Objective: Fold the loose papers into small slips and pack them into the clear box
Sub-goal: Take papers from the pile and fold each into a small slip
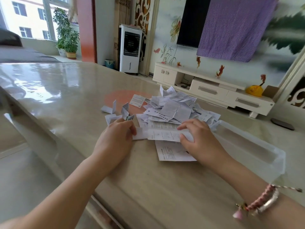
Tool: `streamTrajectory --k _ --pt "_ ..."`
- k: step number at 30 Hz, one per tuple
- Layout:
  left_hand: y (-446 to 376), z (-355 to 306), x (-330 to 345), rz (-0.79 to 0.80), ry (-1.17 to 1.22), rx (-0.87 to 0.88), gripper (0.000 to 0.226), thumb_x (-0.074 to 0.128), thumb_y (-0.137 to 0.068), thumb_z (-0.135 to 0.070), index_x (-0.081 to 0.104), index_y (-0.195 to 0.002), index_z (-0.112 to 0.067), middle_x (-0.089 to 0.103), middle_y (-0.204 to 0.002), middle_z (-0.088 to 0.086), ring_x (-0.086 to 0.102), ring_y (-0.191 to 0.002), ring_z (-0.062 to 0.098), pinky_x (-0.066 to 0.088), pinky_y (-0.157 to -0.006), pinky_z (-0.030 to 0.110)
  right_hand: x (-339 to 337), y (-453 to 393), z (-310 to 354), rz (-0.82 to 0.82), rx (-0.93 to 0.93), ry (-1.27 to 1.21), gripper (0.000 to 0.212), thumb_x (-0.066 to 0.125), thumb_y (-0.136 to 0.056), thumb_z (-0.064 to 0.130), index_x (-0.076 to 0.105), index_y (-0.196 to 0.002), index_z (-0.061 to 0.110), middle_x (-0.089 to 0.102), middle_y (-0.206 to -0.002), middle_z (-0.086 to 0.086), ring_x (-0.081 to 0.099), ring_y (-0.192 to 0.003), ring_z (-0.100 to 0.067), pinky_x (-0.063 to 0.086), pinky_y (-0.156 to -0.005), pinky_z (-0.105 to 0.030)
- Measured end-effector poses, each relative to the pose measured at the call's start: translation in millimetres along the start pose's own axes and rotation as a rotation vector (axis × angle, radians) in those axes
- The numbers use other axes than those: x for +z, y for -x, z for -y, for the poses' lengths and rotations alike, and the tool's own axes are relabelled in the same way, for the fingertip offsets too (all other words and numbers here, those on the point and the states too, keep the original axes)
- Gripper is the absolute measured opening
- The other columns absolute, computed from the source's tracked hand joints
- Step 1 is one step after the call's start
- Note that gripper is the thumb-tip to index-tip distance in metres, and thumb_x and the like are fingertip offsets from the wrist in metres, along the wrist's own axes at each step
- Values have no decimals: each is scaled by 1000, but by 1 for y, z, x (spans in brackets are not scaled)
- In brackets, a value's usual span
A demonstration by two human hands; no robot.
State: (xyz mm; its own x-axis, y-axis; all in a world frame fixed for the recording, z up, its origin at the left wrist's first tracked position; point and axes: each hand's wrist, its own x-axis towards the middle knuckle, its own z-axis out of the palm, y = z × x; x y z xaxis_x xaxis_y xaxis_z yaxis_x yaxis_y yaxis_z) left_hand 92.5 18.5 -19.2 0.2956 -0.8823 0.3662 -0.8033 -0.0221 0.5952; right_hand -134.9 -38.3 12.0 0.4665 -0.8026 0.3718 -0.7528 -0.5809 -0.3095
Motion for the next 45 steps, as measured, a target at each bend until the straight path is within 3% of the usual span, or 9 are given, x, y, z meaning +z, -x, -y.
streamTrajectory --k 6,16,20,24,32,35,39,42,45 --pt "-9 5 2 29 -60 -11 12 59 -86 -17 62 -96 -22 53 -113 2 43 -113 27 39 -93 35 10 -39 5 77 80 120 38 48 -98 33 51 -132 19 35 -147 -2 22 -138 -19 22 -110 -32" --pt "-33 12 5 27 -97 -37 14 65 -87 -31 59 -96 -23 50 -117 3 45 -114 29 40 -96 39 27 -70 -8 205 199 339 54 40 -100 30 21 -146 9 46 -141 -14 34 -136 -29 28 -111 -39" --pt "-35 12 7 4 -125 -18 12 61 -90 -29 58 -100 -23 48 -121 3 41 -118 30 37 -97 39 22 -52 1 93 -4 457 36 43 -100 24 42 -134 13 63 -115 -6 56 -108 -24 34 -100 -34" --pt "-31 9 7 -22 -119 1 15 58 -92 -24 60 -107 -20 46 -123 1 40 -119 26 37 -95 36 10 -22 5 7 -111 419 21 42 -98 17 60 -108 15 67 -89 -2 59 -82 -22 37 -78 -29" --pt "0 -9 5 -17 85 128 21 66 -85 -18 62 -105 -25 46 -109 -11 55 -88 14 48 -79 33 -2 22 2 -47 16 123 4 54 -90 23 58 -88 23 63 -84 10 49 -61 -3 36 -60 -28" --pt "7 -16 8 50 145 230 30 72 -82 -23 61 -109 -28 49 -113 -13 55 -91 5 46 -83 26 -1 26 2 -8 35 -7 14 59 -87 26 48 -80 28 71 -97 3 64 -74 -12 51 -66 -33" --pt "13 -25 16 216 145 326 49 64 -77 -35 56 -124 -30 49 -122 -20 45 -116 9 36 -98 22 -2 30 0 17 -1 -99 15 61 -89 30 48 -83 28 70 -95 6 66 -76 -15 52 -70 -32" --pt "12 -30 19 289 189 306 40 62 -85 -17 56 -123 -28 54 -115 -20 44 -114 5 35 -88 6 -4 30 -3 -42 -43 -112 12 60 -91 33 50 -89 26 64 -79 16 60 -66 -8 46 -61 -21" --pt "8 -35 21 312 268 292 21 49 -89 -7 56 -95 -26 62 -99 -9 56 -94 9 47 -72 19 -6 29 -6 -90 -61 -153 14 55 -92 41 51 -90 28 65 -74 11 59 -63 -8 48 -58 -27"
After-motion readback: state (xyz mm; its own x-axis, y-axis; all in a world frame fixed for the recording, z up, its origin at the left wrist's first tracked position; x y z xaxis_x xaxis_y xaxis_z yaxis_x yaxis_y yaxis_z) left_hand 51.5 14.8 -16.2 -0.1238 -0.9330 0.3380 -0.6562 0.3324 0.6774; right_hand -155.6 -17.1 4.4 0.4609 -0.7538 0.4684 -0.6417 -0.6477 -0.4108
